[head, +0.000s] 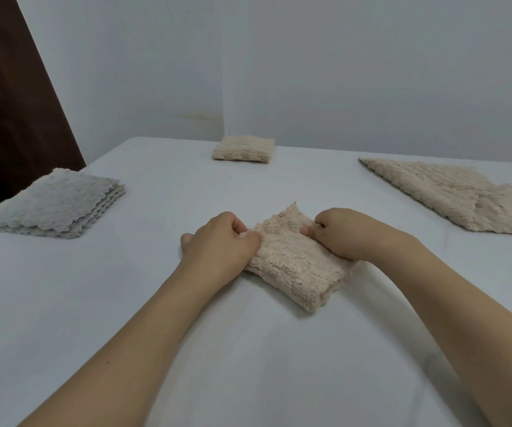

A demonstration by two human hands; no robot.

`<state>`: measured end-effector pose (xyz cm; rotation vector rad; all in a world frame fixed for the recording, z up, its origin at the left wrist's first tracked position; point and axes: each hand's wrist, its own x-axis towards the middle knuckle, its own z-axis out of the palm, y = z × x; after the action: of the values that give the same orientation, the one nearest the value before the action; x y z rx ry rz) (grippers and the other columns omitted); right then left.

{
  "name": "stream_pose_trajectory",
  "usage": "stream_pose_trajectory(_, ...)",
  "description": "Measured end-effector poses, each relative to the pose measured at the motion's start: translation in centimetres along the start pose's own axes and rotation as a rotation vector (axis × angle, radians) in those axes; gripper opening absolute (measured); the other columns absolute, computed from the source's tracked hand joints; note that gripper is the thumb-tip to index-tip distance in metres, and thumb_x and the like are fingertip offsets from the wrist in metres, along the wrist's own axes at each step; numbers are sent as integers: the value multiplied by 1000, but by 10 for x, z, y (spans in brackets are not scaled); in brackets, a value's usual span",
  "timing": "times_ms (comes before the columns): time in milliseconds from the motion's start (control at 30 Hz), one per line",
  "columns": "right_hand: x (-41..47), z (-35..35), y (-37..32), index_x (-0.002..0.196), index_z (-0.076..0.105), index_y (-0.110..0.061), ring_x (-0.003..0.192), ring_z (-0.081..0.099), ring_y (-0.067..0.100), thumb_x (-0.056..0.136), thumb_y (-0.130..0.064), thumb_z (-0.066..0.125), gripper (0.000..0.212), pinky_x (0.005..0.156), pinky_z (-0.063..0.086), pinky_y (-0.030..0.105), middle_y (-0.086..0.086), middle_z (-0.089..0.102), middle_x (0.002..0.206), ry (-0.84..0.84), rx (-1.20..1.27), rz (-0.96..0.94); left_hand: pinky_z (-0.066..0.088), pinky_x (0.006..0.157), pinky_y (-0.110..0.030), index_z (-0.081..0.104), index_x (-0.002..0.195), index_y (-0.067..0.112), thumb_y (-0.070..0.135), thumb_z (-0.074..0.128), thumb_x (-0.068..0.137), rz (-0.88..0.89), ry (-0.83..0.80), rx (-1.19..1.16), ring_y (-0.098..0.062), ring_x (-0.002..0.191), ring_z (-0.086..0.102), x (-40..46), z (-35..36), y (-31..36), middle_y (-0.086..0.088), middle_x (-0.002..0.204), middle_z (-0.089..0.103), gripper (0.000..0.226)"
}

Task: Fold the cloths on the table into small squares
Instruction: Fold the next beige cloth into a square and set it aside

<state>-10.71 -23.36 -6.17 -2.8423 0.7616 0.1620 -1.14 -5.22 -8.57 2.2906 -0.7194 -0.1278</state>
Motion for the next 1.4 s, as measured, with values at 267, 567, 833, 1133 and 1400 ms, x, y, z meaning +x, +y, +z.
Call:
stream_pose_trajectory(267,2,5,6,89,49,-16,81,56,21,93,-61,41,46,66,41,33,0,56,82,40,108,35,29,88,-38,39,59,19,47,48,91,-12,-57,207,-25,97,47,-3,-1,1,5,69,47,44)
stream_pose_trajectory(567,-3,1,-4,72,42,-18,64,44,12,96,-58,39,47,56,32,28,-2,48,72,50,292,-32,24,87,-35,47,66,25,51,49,90,18,6,279,-24,109,38,-2,4,-1,5,108,49,35)
stream_pose_trajectory(833,6,20,15,87,37,-14,72,49,28,101,-47,31,37,62,35,35,0,46,71,398,83,-8,39,89,-39,52,91,27,42,50,81,480,148,102,-18,95,42,-29,13,14,10,97,48,18)
stream_pose_trajectory(1133,23,31,18,69,30,-21,70,49,25,99,-53,29,44,61,32,34,-3,49,68,412,160,58,33,85,-36,51,97,25,80,43,63,478,206,360,-18,96,39,-38,33,31,7,103,43,65)
stream_pose_trajectory(1400,22,34,17,68,31,-20,64,45,20,99,-50,31,44,59,29,34,-5,48,67,458,176,70,39,75,-40,58,94,16,30,57,64,596,280,498,-28,85,46,-36,43,27,-4,95,52,33)
